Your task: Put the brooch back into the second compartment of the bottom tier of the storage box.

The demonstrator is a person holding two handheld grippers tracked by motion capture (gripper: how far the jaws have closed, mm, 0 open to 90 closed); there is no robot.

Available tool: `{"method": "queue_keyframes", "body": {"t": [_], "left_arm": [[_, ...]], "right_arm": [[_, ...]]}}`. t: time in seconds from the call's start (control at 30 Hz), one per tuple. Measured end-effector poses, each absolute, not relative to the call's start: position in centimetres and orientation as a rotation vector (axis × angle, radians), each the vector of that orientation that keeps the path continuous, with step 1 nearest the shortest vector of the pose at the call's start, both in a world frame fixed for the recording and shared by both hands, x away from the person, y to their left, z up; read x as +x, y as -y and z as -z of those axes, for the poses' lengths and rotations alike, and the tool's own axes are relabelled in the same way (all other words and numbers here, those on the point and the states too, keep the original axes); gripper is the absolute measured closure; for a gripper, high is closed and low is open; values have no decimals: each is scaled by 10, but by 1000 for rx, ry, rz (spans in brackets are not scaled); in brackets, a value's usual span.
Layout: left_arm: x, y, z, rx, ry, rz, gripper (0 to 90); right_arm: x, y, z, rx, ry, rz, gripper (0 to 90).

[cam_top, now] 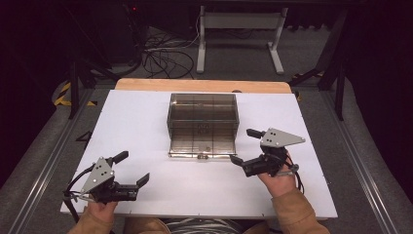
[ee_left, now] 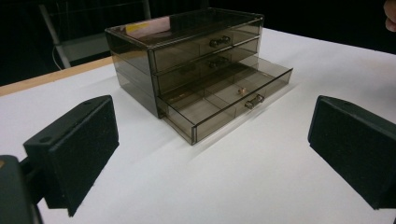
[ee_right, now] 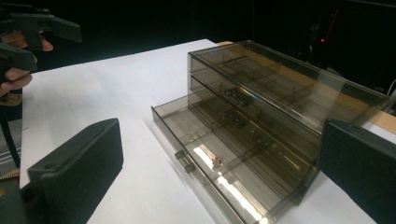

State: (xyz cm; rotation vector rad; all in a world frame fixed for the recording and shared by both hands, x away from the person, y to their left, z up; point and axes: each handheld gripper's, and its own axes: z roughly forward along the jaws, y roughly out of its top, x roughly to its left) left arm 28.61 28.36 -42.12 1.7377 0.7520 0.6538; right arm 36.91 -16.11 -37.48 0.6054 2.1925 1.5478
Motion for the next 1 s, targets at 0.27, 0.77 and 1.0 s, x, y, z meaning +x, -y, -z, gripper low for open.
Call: {"method": "queue_keyframes", "body": {"t": [0.27,0.77,1.0], "left_arm": [[286,-284,421,1736,-753,-661,29],[287,-283,422,1740,-752,-664,29],[288,-283,422,1748,-746,-672,29]], "right_arm": [[364,183,391,652,-2157,-1571,9],[353,214,427,753,-2149,-1532,9],[347,224,447,785,-2155,-1494,9]]}}
